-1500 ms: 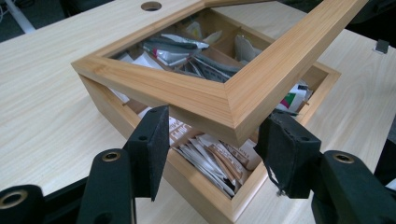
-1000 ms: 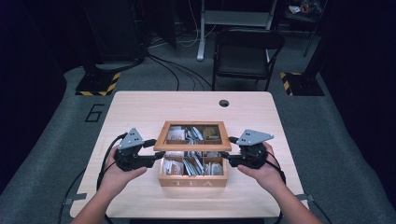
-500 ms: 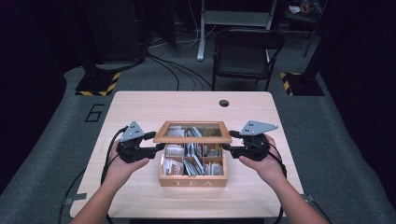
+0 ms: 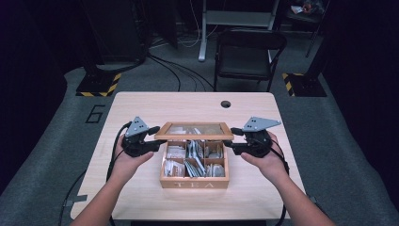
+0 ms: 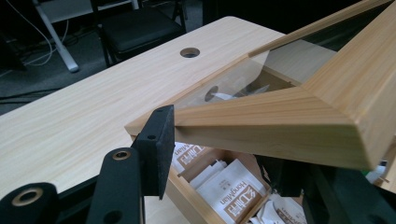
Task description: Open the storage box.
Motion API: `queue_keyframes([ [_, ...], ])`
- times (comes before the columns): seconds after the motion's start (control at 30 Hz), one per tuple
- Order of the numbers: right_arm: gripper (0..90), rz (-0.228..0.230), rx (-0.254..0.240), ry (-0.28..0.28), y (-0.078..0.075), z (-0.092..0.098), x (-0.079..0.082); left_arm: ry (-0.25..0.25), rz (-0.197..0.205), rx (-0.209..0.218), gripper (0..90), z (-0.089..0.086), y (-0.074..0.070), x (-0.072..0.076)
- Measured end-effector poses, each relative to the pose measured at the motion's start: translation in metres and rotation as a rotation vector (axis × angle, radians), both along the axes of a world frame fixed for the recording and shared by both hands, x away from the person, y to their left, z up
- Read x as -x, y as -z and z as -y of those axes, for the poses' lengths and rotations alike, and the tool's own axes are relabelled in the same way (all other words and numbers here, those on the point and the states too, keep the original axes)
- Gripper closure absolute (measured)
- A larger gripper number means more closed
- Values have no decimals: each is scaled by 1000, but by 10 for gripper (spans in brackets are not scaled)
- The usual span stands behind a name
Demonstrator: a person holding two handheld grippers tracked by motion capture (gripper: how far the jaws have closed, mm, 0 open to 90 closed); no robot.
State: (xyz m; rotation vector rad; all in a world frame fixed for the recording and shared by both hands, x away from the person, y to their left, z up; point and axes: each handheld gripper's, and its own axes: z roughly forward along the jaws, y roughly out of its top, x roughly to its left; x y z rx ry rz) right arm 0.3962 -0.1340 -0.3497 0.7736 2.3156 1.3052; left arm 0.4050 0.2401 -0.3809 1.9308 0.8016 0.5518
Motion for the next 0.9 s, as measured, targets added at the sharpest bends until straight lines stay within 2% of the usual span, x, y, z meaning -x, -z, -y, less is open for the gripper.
queue_keyframes([
  [0.17,467,15,-25,2,0,1,-4,0,-2,0,513,0,-4,-4],
  [0.23,467,41,-15,21,1,2,-6,-3,-5,1,516,0,-6,-6],
  [0.37,467,55,13,44,5,3,-12,-13,-2,4,525,1,-10,-10],
  [0.67,494,38,18,90,16,0,-30,-20,-7,7,536,1,-19,-20],
  [0.9,527,54,38,119,22,-5,-46,-24,-5,24,542,0,-24,-28],
])
